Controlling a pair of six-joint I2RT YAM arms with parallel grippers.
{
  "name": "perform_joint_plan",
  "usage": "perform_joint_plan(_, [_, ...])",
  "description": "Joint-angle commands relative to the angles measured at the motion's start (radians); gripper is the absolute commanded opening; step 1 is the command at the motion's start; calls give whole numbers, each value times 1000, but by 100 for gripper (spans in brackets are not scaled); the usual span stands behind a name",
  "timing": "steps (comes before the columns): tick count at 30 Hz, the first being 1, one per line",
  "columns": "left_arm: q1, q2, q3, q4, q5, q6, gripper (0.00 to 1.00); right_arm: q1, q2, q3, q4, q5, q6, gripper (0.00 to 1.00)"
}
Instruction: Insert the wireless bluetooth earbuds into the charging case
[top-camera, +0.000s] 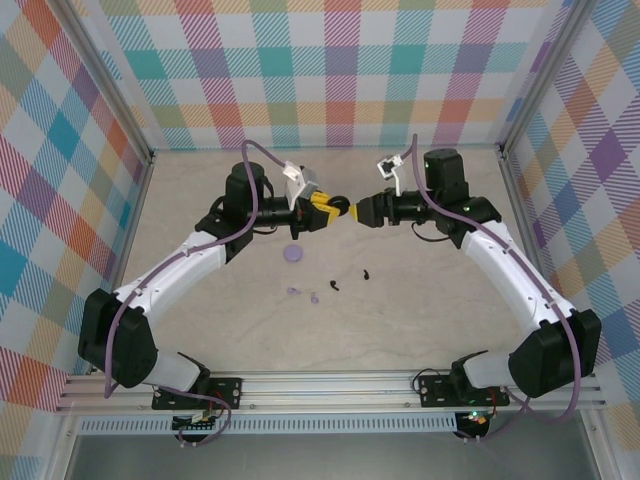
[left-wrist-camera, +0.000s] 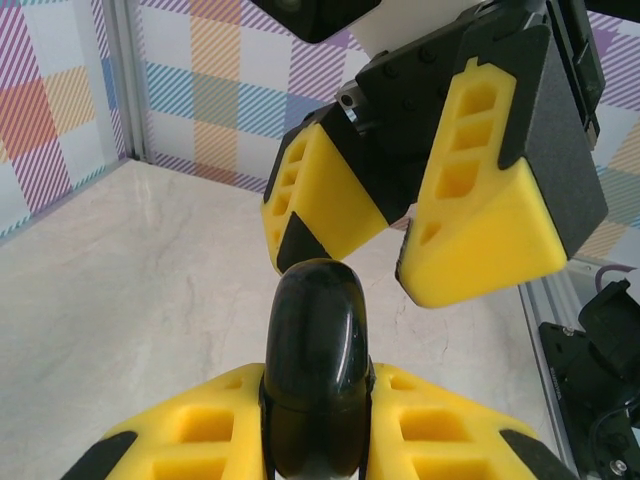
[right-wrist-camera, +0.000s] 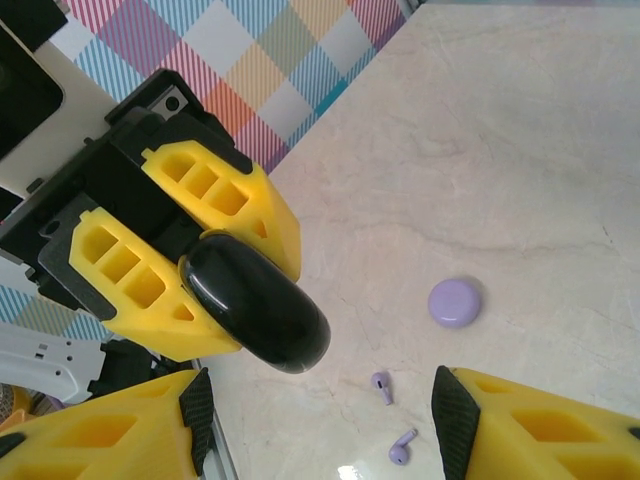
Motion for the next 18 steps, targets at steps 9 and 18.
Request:
perform_joint_plan(9, [-43,-20,16,-18,47,104,13,20,3,43,-34,17,-38,62])
perform_joint_plan(18, [-59,-16,33,-50,66,129,13,23,7,44,-37,52,-37,62])
